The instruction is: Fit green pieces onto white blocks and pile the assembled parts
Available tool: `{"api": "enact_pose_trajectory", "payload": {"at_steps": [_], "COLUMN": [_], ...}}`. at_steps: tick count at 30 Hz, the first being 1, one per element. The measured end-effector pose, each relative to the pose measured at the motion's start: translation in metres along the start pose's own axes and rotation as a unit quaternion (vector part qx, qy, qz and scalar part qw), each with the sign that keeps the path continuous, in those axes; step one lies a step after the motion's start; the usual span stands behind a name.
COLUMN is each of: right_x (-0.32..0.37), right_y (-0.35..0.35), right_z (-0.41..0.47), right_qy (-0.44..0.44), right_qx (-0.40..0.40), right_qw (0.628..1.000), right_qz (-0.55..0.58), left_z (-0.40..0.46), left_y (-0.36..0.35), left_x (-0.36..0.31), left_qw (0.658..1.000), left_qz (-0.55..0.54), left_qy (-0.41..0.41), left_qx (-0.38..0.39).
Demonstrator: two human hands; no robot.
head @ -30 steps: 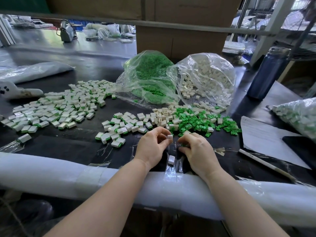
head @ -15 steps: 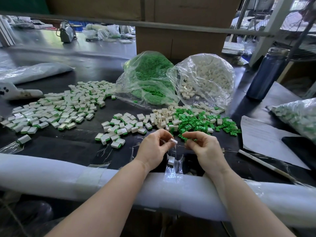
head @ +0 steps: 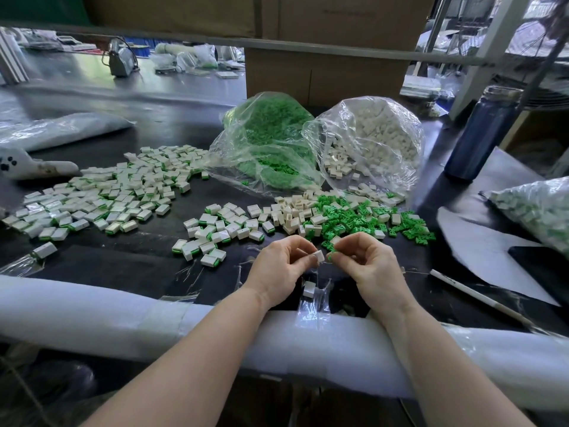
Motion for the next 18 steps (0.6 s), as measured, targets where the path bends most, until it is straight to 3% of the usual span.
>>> {"api": "enact_pose_trajectory", "payload": {"at_steps": [7,18], "right_x": [0.0005,0.0003], "right_y": [-0.0002,-0.0019], "right_z": [-0.0021,-0.0014], "right_qy": [-0.021,-0.013], "right_qx": [0.000,0.001], "right_qw": [0.999,1.000], "right_qz": [0.042,-0.024], "left_z": [-0.0004,0.0011], "left_y": [-0.0011,-0.0004], "left_x": [-0.0005,0.0009], "left_qw": [1.000,1.000], "left_qz": [0.011,0.012], "left_qy": [0.002,-0.006], "left_qx": [0.015,0.013]}}
Point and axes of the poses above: each hand's wrist, its own z-axis towards the middle knuckle, its own y-axis out of the back of the hand, x = y × z, the point moved 4 cm from there along z, towards the middle knuckle, and after that the axes turned 7 degrees about y, right-handed, at the moved point
